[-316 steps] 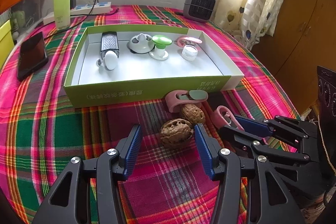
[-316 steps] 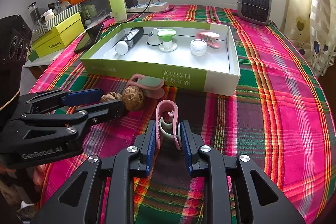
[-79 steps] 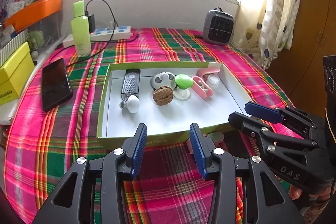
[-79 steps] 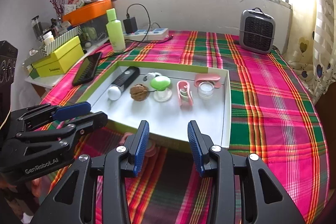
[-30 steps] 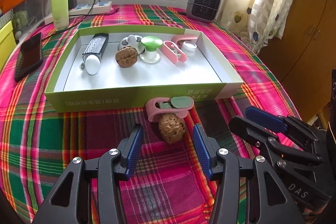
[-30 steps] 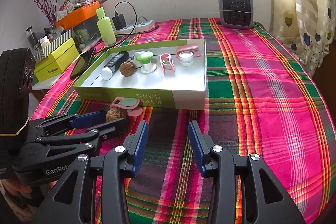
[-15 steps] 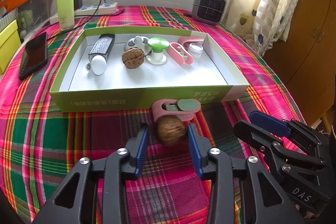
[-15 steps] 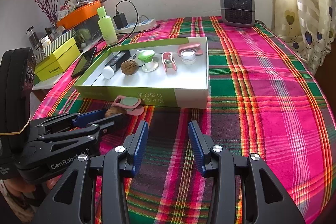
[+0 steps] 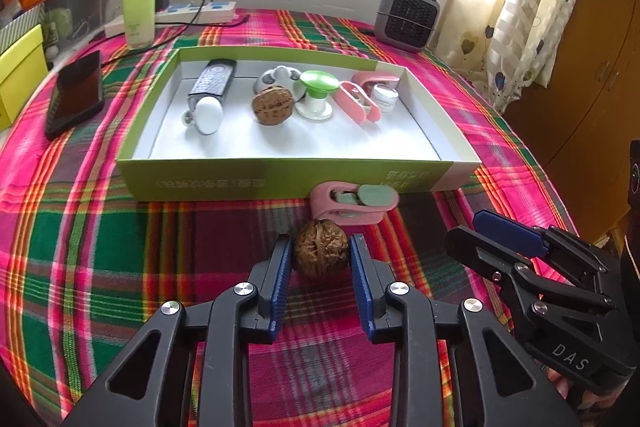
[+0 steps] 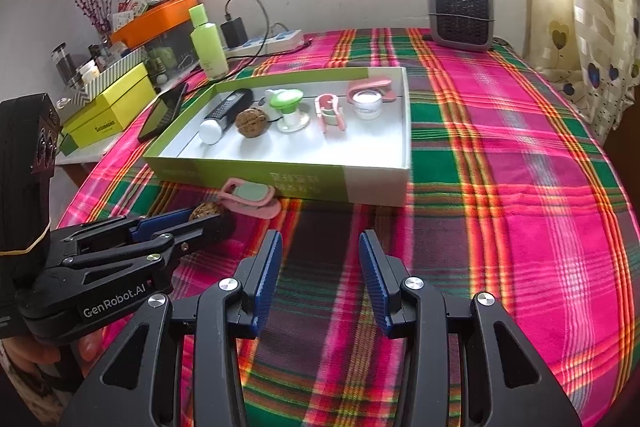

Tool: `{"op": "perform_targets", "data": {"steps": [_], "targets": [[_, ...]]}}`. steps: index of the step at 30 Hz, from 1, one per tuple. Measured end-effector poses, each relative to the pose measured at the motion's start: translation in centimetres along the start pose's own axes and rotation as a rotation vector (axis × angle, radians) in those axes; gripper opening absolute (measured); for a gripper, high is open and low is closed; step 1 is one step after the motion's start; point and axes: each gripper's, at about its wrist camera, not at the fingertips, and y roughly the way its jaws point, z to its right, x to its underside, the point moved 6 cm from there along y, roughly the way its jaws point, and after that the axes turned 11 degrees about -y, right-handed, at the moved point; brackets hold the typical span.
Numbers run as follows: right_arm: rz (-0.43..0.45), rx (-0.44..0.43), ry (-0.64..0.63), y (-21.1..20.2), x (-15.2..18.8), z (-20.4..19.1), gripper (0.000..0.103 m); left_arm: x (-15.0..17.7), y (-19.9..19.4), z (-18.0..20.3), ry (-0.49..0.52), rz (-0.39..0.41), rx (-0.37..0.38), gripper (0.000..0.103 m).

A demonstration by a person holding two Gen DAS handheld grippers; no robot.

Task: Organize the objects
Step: 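Grasp the pink clip with mint insert with the right gripper while the left grasps the second walnut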

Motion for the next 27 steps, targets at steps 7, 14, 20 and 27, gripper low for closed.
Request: {"op": "perform_targets", "data": {"steps": [7, 14, 20, 27], "targets": [[-0.003, -0.063, -0.062, 1.3, -1.6, -1.6, 0.041, -0.1, -0.7, -2.1, -0.030, 0.013, -0.023, 0.027], [-0.009, -0.115, -0.105, 2.6, -2.6, -3.0, 0.041, -0.4, -1.2, -3.6, -0.045, 0.024, -0.035, 0.027], [-0.031, -0.139, -0.135, 3.4, -2.7, -3.8, 0.041, -0.5, -1.2, -4.1, -0.052, 0.027, -0.039, 0.027], [-0.038, -0.230, -0.199, 2.9, -2.2, -5.9, 0.041, -1.1, -1.1, -5.0, -0.069, 0.026, -0.040, 0.028]]}}
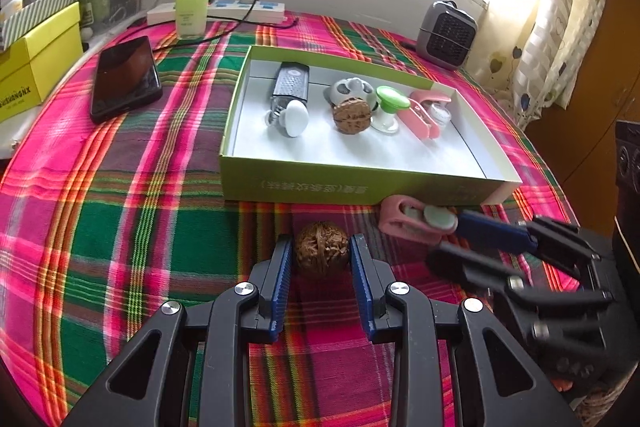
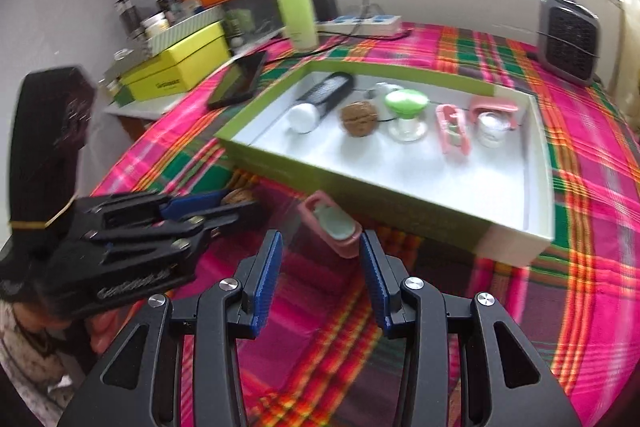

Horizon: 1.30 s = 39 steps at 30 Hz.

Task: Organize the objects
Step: 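Grasp the pink clip with mint insert with the right gripper while the left grasps the second walnut, then lift and carry the pink clip and walnut over the box with both grippers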

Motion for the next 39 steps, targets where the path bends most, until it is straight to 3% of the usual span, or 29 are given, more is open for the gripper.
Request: {"op": "perform_targets", "data": {"steps": [12, 31, 36, 39], "targets": [[-0.042, 0.044, -0.061, 1.5, -0.4, 0.1, 0.041, -0.5, 0.0, -0.8, -0.011, -0.001, -0.006, 0.028], [-0.078, 0.042, -0.134, 3.4, -1.4, -1.2, 0.041, -0.7, -0.1, -1.5, -0.018, 0.005, -0.003, 0.028], [-0.087, 0.080, -0.164, 3.5, -1.3, -1.6, 0.026, -0.7, -0.1, -1.5, -0.017, 0.005, -0.004, 0.028], [-0.090, 0.090, -0.179, 3.5, -1.3, -1.8, 0.022, -0.6, -0.1, -1.5, -0.017, 0.005, -0.004, 0.027]]}}
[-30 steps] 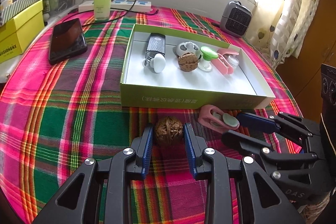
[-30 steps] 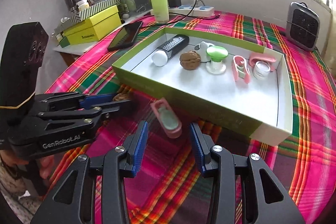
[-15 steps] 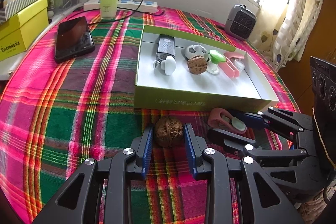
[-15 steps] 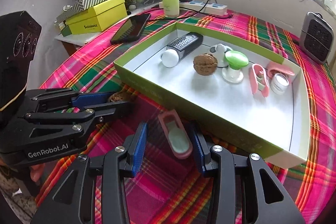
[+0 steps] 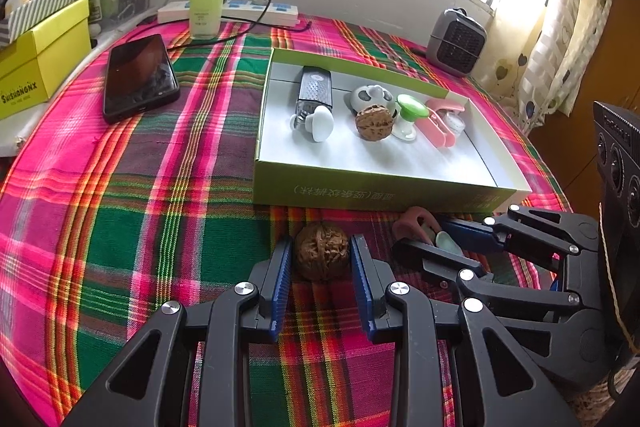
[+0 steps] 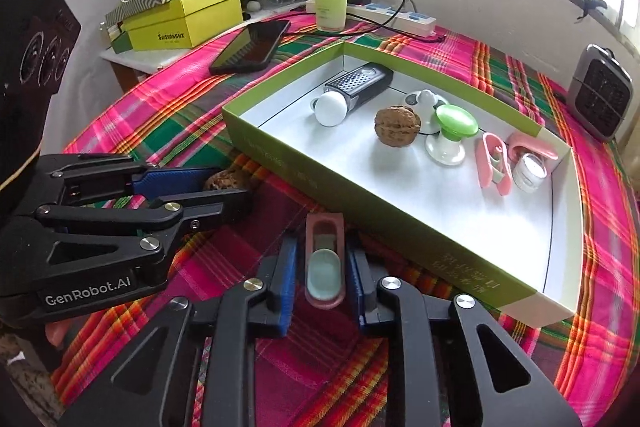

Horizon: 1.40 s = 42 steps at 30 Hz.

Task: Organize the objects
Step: 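Lift and carry the pink clip and walnut over the box with both grippers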

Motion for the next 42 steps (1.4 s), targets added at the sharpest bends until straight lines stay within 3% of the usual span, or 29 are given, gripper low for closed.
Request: {"op": "perform_targets", "data": {"steps": [42], "targets": [[0.039, -0.010, 0.135, -2.2, 1.2, -0.1, 0.019, 0.4, -0.4, 0.4, 0.038, -0.001, -0.025, 0.027]]}}
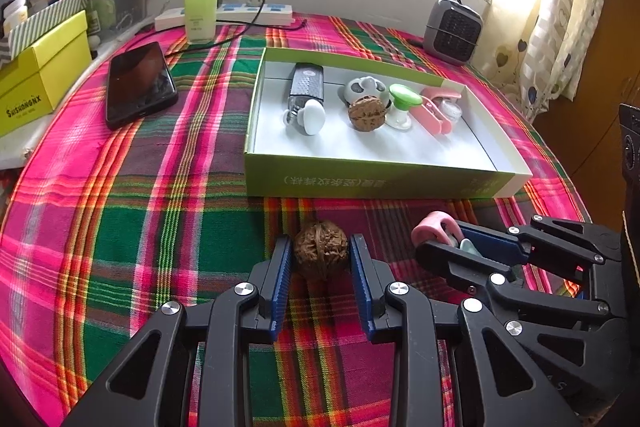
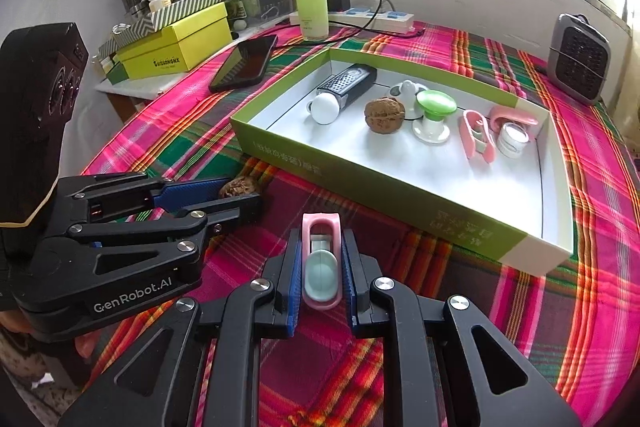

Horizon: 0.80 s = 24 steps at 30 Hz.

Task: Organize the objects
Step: 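Lift and carry the pink clip and walnut over the box with both grippers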

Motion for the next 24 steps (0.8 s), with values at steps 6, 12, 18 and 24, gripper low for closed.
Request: {"op": "perform_targets", "data": {"steps": [6, 12, 18, 24], "targets": [[0.009, 0.017, 0.024, -0.8, 0.5, 0.5, 0.019, 0.4, -0.5, 0.9, 0.028, 0.007, 0.004, 0.027], [0.029, 0.018, 0.062, -1.9, 0.5, 1.3, 0.019, 0.5, -1.0, 1.5, 0.041, 0.013, 0.019, 0.027], [0.040, 0.027, 0.076, -2.3, 0.4, 1.6, 0.019, 0.0, -1.5, 2.2, 0.055, 0.028, 0.018, 0.027], [0.070, 0.042, 0.085, -3.3, -0.3, 2.2, 0.019, -0.7, -2.1, 3.1, 0.064, 0.041, 0.041, 0.027]]}}
